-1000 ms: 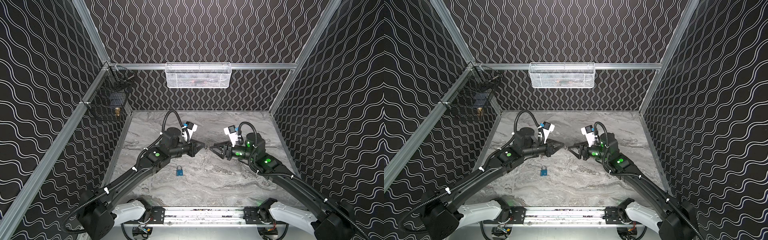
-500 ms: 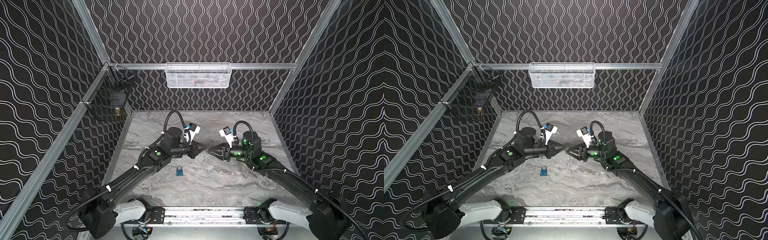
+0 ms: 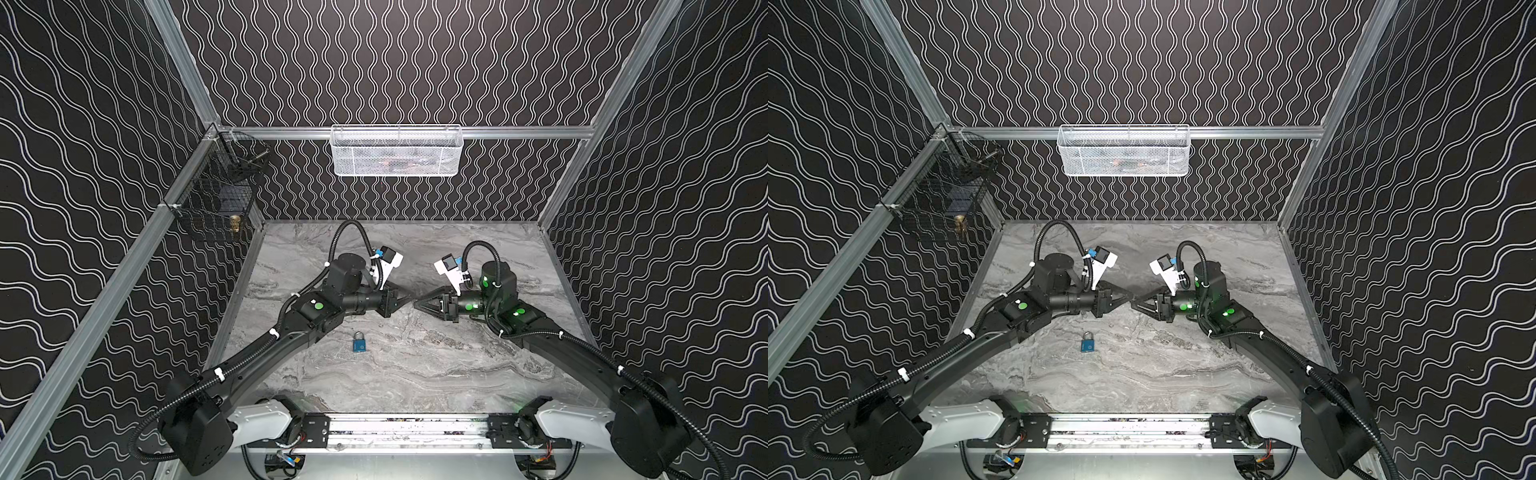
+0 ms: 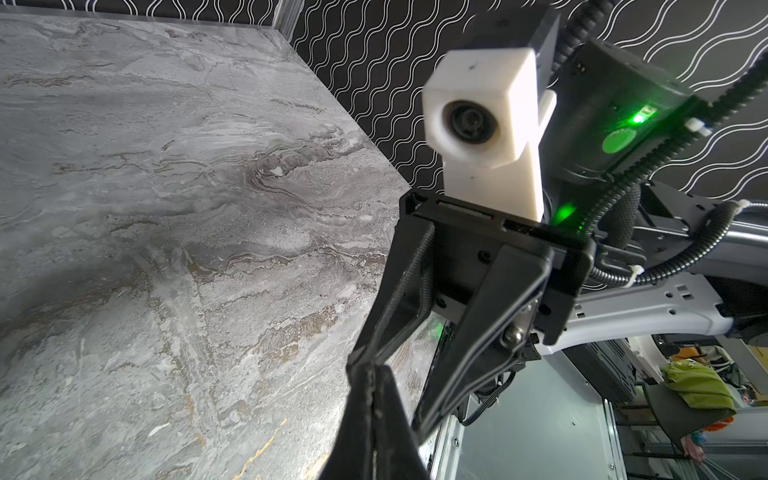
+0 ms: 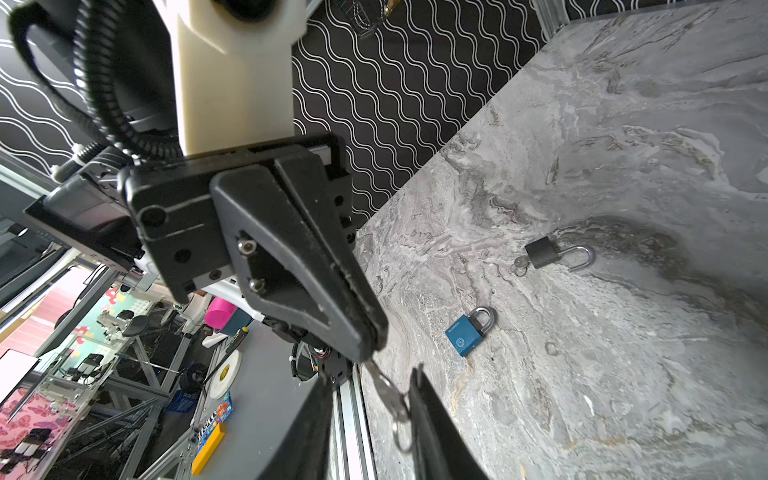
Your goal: Unlock with the key
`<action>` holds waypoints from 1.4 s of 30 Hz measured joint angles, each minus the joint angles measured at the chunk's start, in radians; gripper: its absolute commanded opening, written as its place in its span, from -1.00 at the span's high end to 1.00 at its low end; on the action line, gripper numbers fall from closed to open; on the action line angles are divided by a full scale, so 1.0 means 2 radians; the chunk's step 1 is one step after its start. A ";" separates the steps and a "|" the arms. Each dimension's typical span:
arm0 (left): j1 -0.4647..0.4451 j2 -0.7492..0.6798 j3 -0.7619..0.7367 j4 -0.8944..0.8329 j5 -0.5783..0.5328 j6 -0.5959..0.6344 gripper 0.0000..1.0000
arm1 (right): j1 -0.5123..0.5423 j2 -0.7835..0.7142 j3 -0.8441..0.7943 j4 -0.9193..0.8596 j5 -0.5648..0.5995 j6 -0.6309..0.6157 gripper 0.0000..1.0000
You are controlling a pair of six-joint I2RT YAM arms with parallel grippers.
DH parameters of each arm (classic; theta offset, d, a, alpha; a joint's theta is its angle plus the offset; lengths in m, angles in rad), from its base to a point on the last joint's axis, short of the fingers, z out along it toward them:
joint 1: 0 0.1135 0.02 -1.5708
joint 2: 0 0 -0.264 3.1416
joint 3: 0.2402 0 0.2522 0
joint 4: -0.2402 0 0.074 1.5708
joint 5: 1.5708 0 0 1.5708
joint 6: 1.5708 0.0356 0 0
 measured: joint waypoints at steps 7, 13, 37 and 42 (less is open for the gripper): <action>0.000 0.006 0.008 0.001 0.007 0.000 1.00 | -0.007 0.006 -0.003 0.017 -0.018 0.002 0.47; 0.000 0.011 0.008 0.005 0.012 0.000 1.00 | -0.015 0.006 -0.012 0.026 -0.030 0.010 0.60; 0.002 0.035 0.024 0.037 0.030 -0.013 0.36 | -0.033 -0.006 -0.015 0.033 -0.049 0.014 1.00; 0.004 0.026 0.028 0.036 0.016 -0.017 -0.03 | -0.035 -0.022 -0.015 0.011 -0.024 0.014 1.00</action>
